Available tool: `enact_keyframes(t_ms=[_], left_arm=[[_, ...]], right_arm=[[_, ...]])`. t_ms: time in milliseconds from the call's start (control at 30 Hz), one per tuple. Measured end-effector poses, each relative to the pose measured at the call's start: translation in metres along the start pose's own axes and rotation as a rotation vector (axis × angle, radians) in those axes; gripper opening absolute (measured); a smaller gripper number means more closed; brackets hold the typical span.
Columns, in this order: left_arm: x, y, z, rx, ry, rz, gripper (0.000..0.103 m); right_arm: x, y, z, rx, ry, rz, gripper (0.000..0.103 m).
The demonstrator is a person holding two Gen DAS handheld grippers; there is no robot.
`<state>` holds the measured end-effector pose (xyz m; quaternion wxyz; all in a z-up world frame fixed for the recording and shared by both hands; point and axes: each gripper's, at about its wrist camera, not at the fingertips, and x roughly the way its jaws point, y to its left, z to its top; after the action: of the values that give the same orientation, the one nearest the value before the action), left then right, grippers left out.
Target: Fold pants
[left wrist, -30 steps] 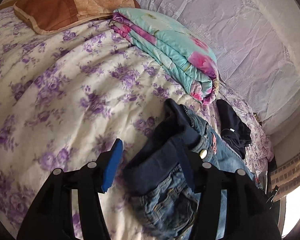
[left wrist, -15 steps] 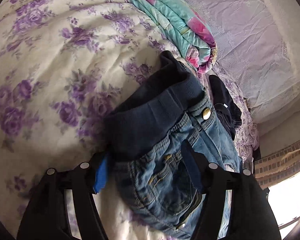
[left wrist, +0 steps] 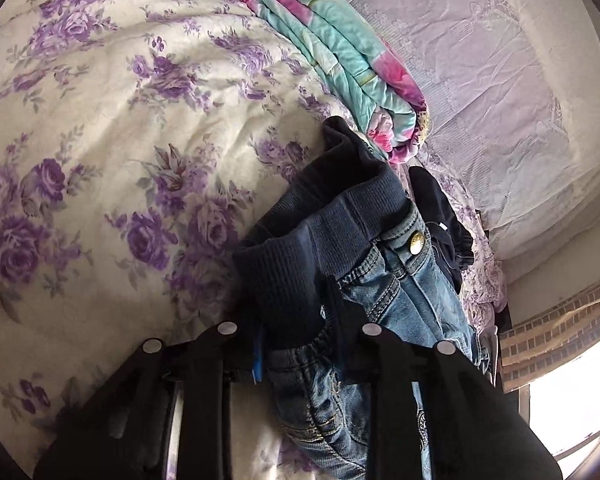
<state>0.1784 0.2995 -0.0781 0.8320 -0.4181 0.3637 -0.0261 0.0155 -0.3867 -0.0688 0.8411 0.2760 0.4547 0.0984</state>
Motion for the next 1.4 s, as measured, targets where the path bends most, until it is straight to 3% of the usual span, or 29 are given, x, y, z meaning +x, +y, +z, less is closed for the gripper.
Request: enact_keyframes(t_ms=[100, 133, 167, 200, 300, 467, 533, 600, 667, 700, 767, 833, 933, 1000, 1133, 1200, 1233, 1267, 1300, 1333, 1400], left_arm=[[-0.003, 0.001, -0.002, -0.013, -0.002, -0.004, 0.022], [-0.005, 0.001, -0.003, -0.016, -0.003, -0.002, 0.022], [-0.007, 0.001, -0.004, -0.020, -0.004, 0.000, 0.021], [-0.010, 0.000, -0.004, -0.027, -0.007, 0.000, 0.021], [-0.028, -0.006, -0.008, -0.030, -0.036, -0.010, 0.019], [-0.067, -0.028, -0.032, 0.008, -0.075, -0.008, 0.019], [-0.079, -0.029, -0.048, -0.006, -0.092, -0.016, 0.019], [-0.082, -0.020, -0.062, -0.027, -0.092, 0.009, 0.019], [-0.071, -0.002, -0.071, -0.058, -0.051, 0.045, 0.020], [-0.068, 0.006, -0.074, -0.086, -0.034, 0.039, 0.021], [-0.074, 0.013, -0.077, -0.119, -0.044, -0.012, 0.021], [-0.088, 0.008, -0.076, -0.107, -0.071, -0.015, 0.022], [-0.118, -0.017, -0.079, 0.008, -0.180, 0.093, 0.020], [-0.124, -0.040, -0.080, 0.099, -0.205, 0.102, 0.020], [-0.080, -0.087, -0.085, 0.215, -0.069, -0.011, 0.023], [-0.046, -0.098, -0.092, 0.262, -0.014, 0.032, 0.042], [-0.027, -0.095, -0.096, 0.281, 0.018, 0.087, 0.045], [-0.012, -0.088, -0.099, 0.299, 0.041, 0.131, 0.039], [-0.006, -0.081, -0.102, 0.311, 0.019, 0.133, 0.027], [-0.009, -0.076, -0.102, 0.307, -0.007, 0.130, 0.021], [-0.017, -0.068, -0.092, 0.212, 0.015, 0.093, 0.016]], right_arm=[[0.014, 0.009, -0.002, -0.087, -0.029, -0.086, 0.072], [0.015, 0.011, -0.002, -0.092, -0.045, -0.108, 0.037], [0.016, 0.009, 0.002, -0.069, -0.047, -0.100, 0.014], [0.016, 0.010, 0.006, -0.064, -0.060, -0.094, 0.010], [0.014, 0.027, 0.036, -0.185, -0.110, -0.132, 0.009], [0.004, 0.051, 0.121, -0.265, -0.198, -0.102, 0.009], [0.015, 0.050, 0.141, -0.286, -0.162, -0.114, 0.009], [0.045, 0.035, 0.148, -0.291, -0.049, -0.140, 0.010], [0.073, 0.010, 0.139, -0.264, 0.012, -0.248, 0.012], [0.078, -0.002, 0.132, -0.242, 0.020, -0.237, 0.013], [0.062, -0.015, 0.124, -0.176, -0.037, -0.172, 0.012], [0.033, -0.014, 0.118, -0.150, -0.134, -0.171, 0.015], [0.001, 0.010, 0.105, -0.229, -0.220, -0.182, 0.027], [0.004, 0.030, 0.095, -0.278, -0.191, -0.129, 0.032], [0.044, 0.067, 0.072, -0.358, -0.066, -0.034, 0.037], [0.068, 0.070, 0.058, -0.382, 0.022, -0.049, 0.044], [0.079, 0.064, 0.050, -0.383, 0.067, -0.067, 0.048], [0.082, 0.054, 0.046, -0.379, 0.064, -0.037, 0.048], [0.077, 0.048, 0.046, -0.365, 0.042, -0.007, 0.045], [0.073, 0.046, 0.048, -0.329, 0.055, -0.006, 0.040], [0.058, 0.047, 0.058, -0.267, 0.016, -0.031, 0.041]])
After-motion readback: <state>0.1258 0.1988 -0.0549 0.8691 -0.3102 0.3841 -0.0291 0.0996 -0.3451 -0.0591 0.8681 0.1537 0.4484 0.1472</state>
